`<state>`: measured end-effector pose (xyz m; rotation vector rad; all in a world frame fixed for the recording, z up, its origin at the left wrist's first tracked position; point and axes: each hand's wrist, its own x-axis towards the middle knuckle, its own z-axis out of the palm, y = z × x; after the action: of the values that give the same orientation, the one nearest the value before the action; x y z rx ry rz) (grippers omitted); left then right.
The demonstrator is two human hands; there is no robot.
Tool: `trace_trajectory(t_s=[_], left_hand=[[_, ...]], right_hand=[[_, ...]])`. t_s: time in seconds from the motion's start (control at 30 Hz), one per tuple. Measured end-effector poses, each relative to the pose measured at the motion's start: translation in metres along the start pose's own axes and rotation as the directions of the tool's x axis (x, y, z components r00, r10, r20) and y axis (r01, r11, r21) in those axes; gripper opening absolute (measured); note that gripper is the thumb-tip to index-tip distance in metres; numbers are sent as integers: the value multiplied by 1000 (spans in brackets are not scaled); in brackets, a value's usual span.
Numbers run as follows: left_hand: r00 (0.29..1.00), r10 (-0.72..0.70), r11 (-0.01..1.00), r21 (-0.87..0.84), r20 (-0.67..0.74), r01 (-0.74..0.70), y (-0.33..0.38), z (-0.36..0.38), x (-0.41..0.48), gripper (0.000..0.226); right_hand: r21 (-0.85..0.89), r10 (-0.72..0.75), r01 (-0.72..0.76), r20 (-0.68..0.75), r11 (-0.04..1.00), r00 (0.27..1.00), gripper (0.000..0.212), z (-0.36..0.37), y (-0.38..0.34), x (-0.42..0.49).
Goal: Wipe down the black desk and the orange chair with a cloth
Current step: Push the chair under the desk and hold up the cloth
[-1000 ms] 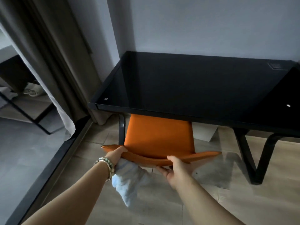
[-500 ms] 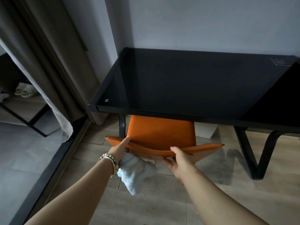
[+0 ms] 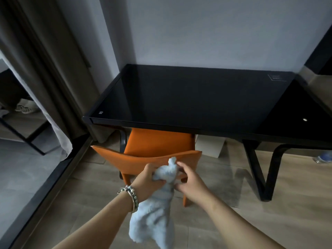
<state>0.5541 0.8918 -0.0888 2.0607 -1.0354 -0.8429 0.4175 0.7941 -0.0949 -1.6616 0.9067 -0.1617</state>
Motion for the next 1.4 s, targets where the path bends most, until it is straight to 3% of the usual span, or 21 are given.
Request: trace_trajectory(t_s=[0.07, 0.1, 0.13, 0.2, 0.3, 0.37, 0.47, 0.63, 0.73, 0.8, 0.87, 0.97, 1.07, 1.13, 1.23, 1.4], left_hand=[[992, 75, 991, 107, 99, -86, 34, 17, -5, 38], [978, 120, 977, 156, 170, -147, 52, 25, -7, 33], [958, 170, 958, 190, 230, -215, 69, 33, -9, 29], [928, 258, 925, 210, 269, -317, 102, 51, -11, 27], [942, 321, 932, 146, 94, -332, 141, 74, -11, 33], [945, 328, 942, 65, 6, -328, 172, 91, -7, 43], [943, 297, 954, 4, 148, -301, 209, 111, 5, 55], [903, 255, 966, -42, 345, -257, 258, 145, 29, 40], [867, 267, 952, -258, 422, -167, 282, 160, 48, 31], [824, 292, 887, -460, 485, -44, 300, 169, 63, 37], [804, 328, 845, -534, 496, -16, 320, 178, 83, 44], [802, 341, 885, -456, 490, -97, 346, 188, 117, 53], [704, 345, 933, -308, 620, -186, 375, 196, 154, 61], [685, 322, 946, -251, 654, -205, 398, 204, 180, 53], [722, 315, 942, -297, 616, -158, 434, 217, 220, 43], [661, 380, 923, -310, 648, -227, 491, 244, 261, 40]], right_hand=[[-93, -139, 137, -17, 986, 990, 89, -35, 8, -13], [-196, -203, 197, -10, 961, 979, 92, -54, 13, -20], [-287, -242, 235, 11, 929, 970, 87, -72, 16, -27], [-388, -261, 254, 35, 886, 965, 59, -110, 19, -43], [-209, -252, 232, -74, 950, 965, 23, -153, 14, -62], [-80, -267, 256, -188, 963, 945, 26, -188, 10, -75], [23, -288, 307, -287, 952, 914, 28, -236, -2, -92], [181, -316, 412, -399, 893, 861, 35, -318, -11, -113], [192, -284, 411, -472, 891, 835, 28, -361, -12, -112], [213, -228, 381, -517, 900, 825, 18, -388, -12, -107], [269, -184, 378, -542, 886, 820, 9, -414, -11, -103], [321, -146, 397, -591, 860, 793, 3, -452, -10, -94], [346, -107, 416, -648, 841, 755, 2, -494, -11, -78], [352, -73, 409, -676, 842, 733, 4, -524, -13, -63], [363, -31, 406, -713, 839, 701, 7, -565, -13, -40], [331, 48, 349, -783, 877, 620, 17, -630, 9, -12]])
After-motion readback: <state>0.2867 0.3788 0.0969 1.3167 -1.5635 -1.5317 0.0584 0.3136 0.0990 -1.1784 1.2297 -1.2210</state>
